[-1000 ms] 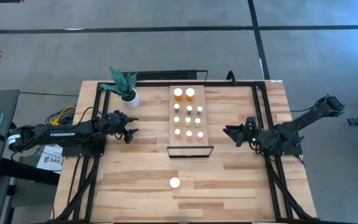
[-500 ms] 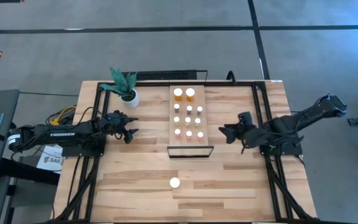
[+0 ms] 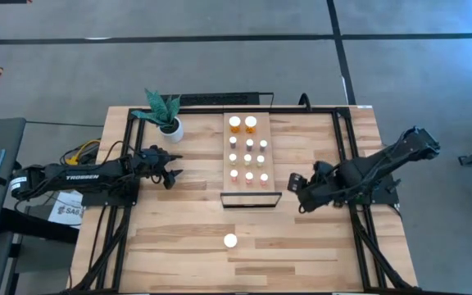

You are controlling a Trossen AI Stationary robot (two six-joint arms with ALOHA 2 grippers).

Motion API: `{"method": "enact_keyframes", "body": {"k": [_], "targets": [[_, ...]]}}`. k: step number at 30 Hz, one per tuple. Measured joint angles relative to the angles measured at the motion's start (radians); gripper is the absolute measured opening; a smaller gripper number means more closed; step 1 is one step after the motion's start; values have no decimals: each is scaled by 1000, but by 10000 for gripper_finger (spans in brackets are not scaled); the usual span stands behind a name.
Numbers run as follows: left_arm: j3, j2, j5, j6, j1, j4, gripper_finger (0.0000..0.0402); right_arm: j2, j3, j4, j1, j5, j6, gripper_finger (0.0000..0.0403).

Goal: Pick and place medicine bottles onto shelf by color
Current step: Put the orange pill bottle on the shelf aligned with the other orange pill bottles

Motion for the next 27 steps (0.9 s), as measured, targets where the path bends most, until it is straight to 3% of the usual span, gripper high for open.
{"method": "enact_keyframes", "body": {"k": [7,13,27], "targets": [[0,0,0,0,0,0,291,124,87,40,80,-101,113,240],[0,0,0,0,0,0,291,295,206,78,71,-238,160,240],[0,0,0,0,0,0,291,664,618,54,-5,-273,-200,240]]}}
